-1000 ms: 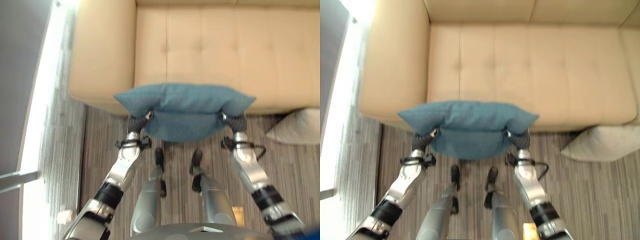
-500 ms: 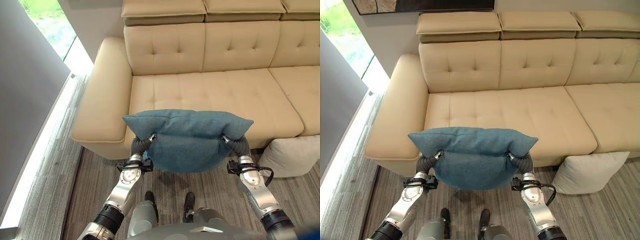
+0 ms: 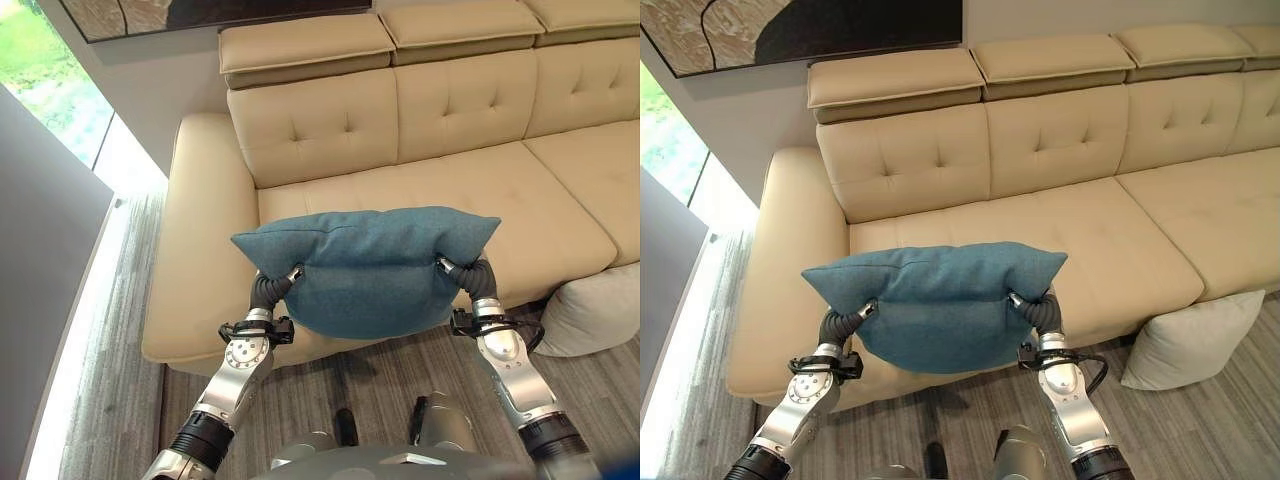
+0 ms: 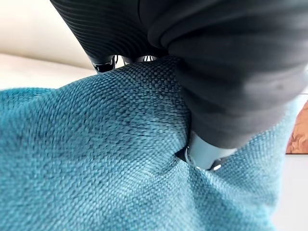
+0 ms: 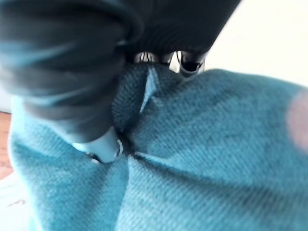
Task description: Pick up all the scattered cushions and arrange them neatly on the sofa.
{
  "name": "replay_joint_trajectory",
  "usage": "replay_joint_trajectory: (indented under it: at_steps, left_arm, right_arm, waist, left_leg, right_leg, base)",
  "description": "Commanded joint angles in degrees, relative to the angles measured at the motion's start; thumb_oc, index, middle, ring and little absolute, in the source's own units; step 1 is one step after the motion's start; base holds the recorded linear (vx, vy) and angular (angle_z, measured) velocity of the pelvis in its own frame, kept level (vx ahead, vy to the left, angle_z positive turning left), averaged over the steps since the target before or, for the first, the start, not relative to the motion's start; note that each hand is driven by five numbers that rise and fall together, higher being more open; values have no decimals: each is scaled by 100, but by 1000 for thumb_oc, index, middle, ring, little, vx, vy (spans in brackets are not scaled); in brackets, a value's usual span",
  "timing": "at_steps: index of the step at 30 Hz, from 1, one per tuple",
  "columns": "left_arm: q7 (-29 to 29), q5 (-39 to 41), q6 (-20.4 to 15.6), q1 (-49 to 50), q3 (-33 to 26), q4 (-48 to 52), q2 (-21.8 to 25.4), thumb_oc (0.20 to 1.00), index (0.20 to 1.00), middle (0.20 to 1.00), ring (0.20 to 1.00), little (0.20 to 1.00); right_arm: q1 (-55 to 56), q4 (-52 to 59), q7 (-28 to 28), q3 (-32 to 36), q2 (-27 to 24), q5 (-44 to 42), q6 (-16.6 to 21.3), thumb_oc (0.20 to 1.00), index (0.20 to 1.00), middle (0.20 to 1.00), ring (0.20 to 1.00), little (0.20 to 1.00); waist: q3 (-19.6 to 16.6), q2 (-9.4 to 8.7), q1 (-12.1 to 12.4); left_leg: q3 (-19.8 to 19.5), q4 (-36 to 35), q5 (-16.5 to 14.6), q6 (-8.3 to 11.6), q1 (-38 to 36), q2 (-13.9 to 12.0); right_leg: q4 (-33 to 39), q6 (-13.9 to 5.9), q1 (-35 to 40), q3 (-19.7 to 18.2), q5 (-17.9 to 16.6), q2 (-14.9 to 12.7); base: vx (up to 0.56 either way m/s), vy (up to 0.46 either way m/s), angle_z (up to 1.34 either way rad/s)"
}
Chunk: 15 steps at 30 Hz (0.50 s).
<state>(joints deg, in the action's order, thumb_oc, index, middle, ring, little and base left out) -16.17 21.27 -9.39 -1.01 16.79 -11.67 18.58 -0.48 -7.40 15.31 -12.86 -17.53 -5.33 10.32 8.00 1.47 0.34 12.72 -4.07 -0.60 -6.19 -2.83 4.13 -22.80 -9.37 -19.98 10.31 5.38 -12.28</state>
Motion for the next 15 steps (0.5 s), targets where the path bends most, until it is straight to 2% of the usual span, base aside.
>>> replay_joint_trajectory:
  at_steps: [1,3,6,7,8,11,13,15]
  left_arm:
    - [271,-125,-574,-225,59,691,-20,200,200,200,200,200]
    - [258,-133,-557,-252,78,660,-110,200,200,200,200,200]
    - [319,-54,-576,-364,210,577,-235,200,200,200,200,200]
    - [322,-13,-571,-399,238,562,-262,200,200,200,200,200]
    - [337,62,-557,-424,281,537,-290,200,200,200,200,200]
    - [343,67,-526,-422,278,530,-313,200,200,200,200,200]
    - [385,42,-475,-349,268,531,-292,200,200,200,200,200]
    - [379,29,-442,-324,252,518,-287,200,200,200,200,200]
  right_arm:
    - [-640,374,24,213,-24,-59,480,200,200,200,200,200]
    - [-603,361,25,217,-25,-3,487,200,200,200,200,200]
    - [-437,352,68,394,-131,-18,533,200,200,200,200,200]
    - [-384,355,82,450,-165,-65,547,200,200,200,200,200]
    - [-349,365,95,467,-248,-94,526,200,200,200,200,200]
    - [-296,363,74,469,-314,-144,492,200,200,200,200,200]
    - [-212,372,38,506,-332,-198,468,200,200,200,200,200]
    - [-162,374,30,530,-326,-220,457,200,200,200,200,200]
  waist:
    - [-75,-219,-129]
    - [-98,-264,-138]
    - [-179,-337,-275]
    - [-157,-376,-334]
    - [-82,-441,-324]
    - [-37,-459,-324]
    - [-44,-518,-298]
    - [-71,-507,-279]
  left_leg:
    - [-518,191,-456,487,-77,-216]
    - [-562,232,-490,579,-87,-254]
    - [-529,869,-566,901,210,-521]
    - [-530,1399,-564,1003,459,-648]
    - [-530,2219,-387,1092,847,-754]
    - [-523,2594,-332,1076,1093,-815]
    - [-342,2361,-400,975,1377,-861]
    - [-161,1929,-203,952,1476,-889]
  right_leg:
    - [1731,42,888,-143,-611,442]
    - [1903,90,1098,-127,-704,504]
    - [2164,267,1468,89,-657,601]
    - [2242,340,1593,194,-633,609]
    - [2324,465,1770,280,-567,627]
    - [2423,554,1944,349,-493,693]
    - [2515,555,2099,417,-419,681]
    - [2549,529,2179,488,-361,724]
  base:
    - [179,-164,21]
    - [149,-224,47]
    - [158,-273,85]
    - [140,-290,110]
    - [118,-258,100]
    - [76,-112,44]
    - [146,-75,-8]
    - [135,7,4]
